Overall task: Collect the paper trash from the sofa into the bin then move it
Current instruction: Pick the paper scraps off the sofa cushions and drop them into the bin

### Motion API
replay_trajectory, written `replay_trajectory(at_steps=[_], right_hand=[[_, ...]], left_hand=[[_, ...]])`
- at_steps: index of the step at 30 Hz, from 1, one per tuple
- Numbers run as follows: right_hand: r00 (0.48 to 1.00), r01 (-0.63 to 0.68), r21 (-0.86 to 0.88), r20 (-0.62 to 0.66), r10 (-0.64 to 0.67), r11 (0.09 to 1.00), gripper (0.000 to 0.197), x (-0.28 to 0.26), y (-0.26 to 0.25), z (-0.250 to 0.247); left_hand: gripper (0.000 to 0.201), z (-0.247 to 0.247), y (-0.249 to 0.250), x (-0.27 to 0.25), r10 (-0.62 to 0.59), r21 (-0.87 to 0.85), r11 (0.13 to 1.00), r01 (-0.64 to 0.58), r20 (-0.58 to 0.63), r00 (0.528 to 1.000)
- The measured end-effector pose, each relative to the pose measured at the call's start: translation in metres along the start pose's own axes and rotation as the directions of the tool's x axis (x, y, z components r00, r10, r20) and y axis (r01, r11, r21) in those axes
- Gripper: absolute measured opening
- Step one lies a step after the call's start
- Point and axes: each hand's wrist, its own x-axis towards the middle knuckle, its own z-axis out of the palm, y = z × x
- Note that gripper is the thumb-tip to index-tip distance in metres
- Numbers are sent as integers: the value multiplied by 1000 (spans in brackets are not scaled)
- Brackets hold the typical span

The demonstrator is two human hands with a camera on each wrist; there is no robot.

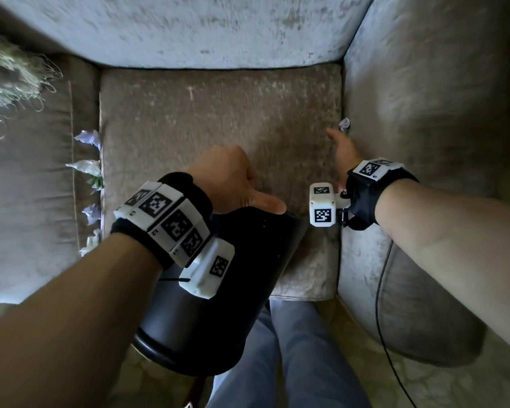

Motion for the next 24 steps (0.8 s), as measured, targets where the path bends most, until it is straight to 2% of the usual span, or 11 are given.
replay_trajectory(at_steps=[4,6,10,14,15,18,20,22,24], right_hand=[[1000,22,-17,-11,-22,1000,104,74,9,-8],[1000,-4,-26,-11,3,1000,102,78,10,-9],[994,82,-115,-56,-89,990,89,36,-7,4],[995,-18,-99,-97,9,995,116,47,-6,2],[996,-23,-87,-91,15,996,117,56,-4,-1],[998,-54,21,-13,54,998,100,54,-7,-1],[995,-85,126,67,77,988,90,26,-16,7],[996,-52,93,80,44,994,87,4,-22,10],[994,57,-1,94,-56,998,76,-30,-27,14]], left_hand=[[61,-6,-1,12,-25,14,1000,24,53,998],[64,-6,0,16,-29,28,999,27,59,998],[64,-4,6,23,-36,52,998,33,56,998],[65,-3,6,26,-26,69,997,21,76,997],[65,-4,4,26,-28,66,998,22,89,996],[66,-6,0,23,-29,48,999,25,93,995],[65,-5,-2,20,-19,45,999,16,67,998],[64,-2,-4,18,-8,43,999,6,46,999],[65,0,-5,17,-3,27,1000,2,32,999]])
